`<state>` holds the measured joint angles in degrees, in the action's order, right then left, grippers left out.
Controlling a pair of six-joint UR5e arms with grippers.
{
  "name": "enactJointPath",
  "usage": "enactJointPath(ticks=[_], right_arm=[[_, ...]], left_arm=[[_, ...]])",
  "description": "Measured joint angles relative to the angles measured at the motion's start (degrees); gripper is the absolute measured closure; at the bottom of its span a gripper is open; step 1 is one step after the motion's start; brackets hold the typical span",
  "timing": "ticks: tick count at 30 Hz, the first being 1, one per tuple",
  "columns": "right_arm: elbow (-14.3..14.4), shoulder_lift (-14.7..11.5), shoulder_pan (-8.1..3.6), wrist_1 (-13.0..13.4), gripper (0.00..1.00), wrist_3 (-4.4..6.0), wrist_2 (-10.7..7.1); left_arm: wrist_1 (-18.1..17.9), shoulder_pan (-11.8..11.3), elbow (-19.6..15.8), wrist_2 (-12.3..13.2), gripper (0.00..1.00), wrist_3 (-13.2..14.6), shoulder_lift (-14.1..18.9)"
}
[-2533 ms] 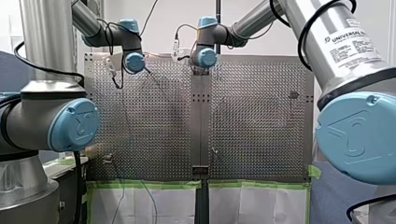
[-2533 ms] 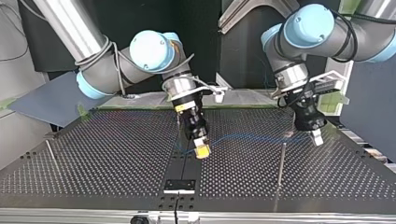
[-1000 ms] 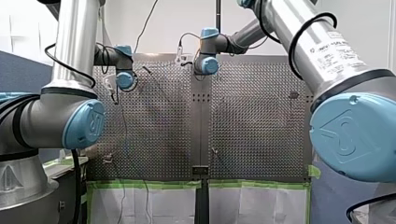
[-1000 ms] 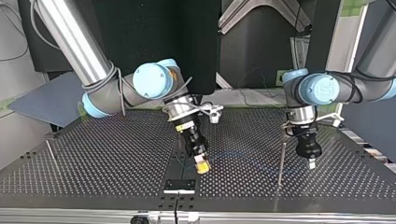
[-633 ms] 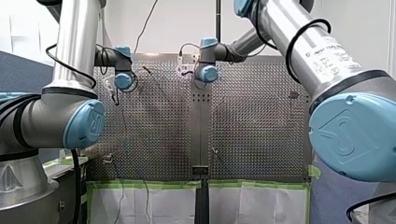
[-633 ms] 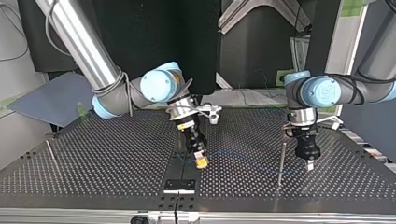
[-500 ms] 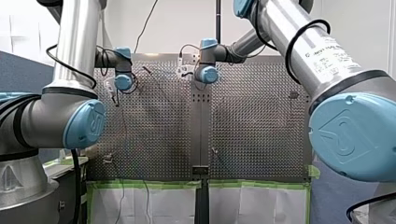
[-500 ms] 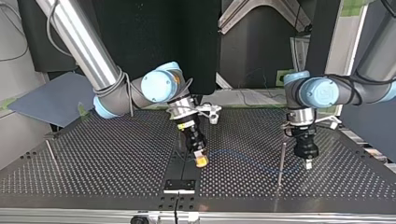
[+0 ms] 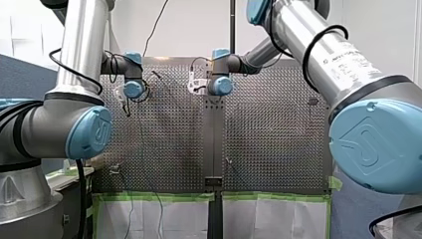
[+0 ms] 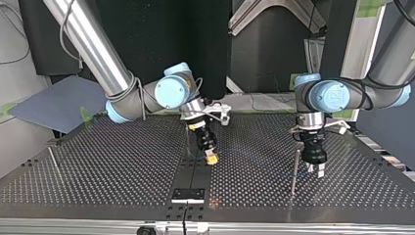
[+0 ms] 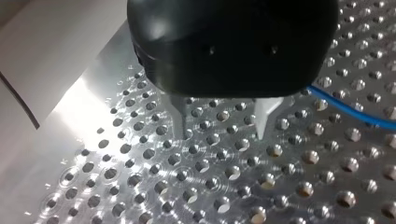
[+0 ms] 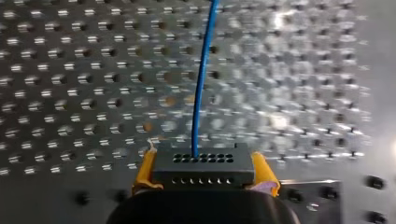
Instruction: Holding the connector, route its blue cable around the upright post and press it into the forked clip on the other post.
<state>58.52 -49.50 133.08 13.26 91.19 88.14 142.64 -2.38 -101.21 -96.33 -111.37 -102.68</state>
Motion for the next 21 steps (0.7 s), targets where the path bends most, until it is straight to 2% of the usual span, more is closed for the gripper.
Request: enactJointPath(ticks=[2, 3, 4, 10, 15, 21], right_arm=[[0.2, 0.3, 0.10, -0.6, 1.00, -0.35, 0.08], [0.5, 0.5, 0.14, -0.8, 1.00, -0.51, 0.13], [0.7, 0.5, 0.16, -0.8, 1.00, -0.59, 0.17], [3.1, 0.7, 0.27, 1.0, 1.00, -0.73, 0.27], [5.7, 0.8, 0.29, 3.1, 1.00, -0.74, 0.35], [9.1, 0.9, 0.25, 6.4, 1.00, -0.72, 0.85]], left_arm=[[0.0, 0.2, -0.1, 0.1, 0.06, -0.8, 0.0], [0.0, 0.2, -0.1, 0.2, 0.06, -1.3, 0.0], [-0.1, 0.3, -0.2, 0.3, 0.00, -1.9, 0.0], [-0.3, 0.4, -0.5, 0.2, 0.00, -4.5, 0.0], [-0.3, 0.4, -0.5, -0.3, 0.00, -5.1, -0.1], [-0.2, 0.4, -0.5, -0.1, 0.00, -5.5, -2.2]])
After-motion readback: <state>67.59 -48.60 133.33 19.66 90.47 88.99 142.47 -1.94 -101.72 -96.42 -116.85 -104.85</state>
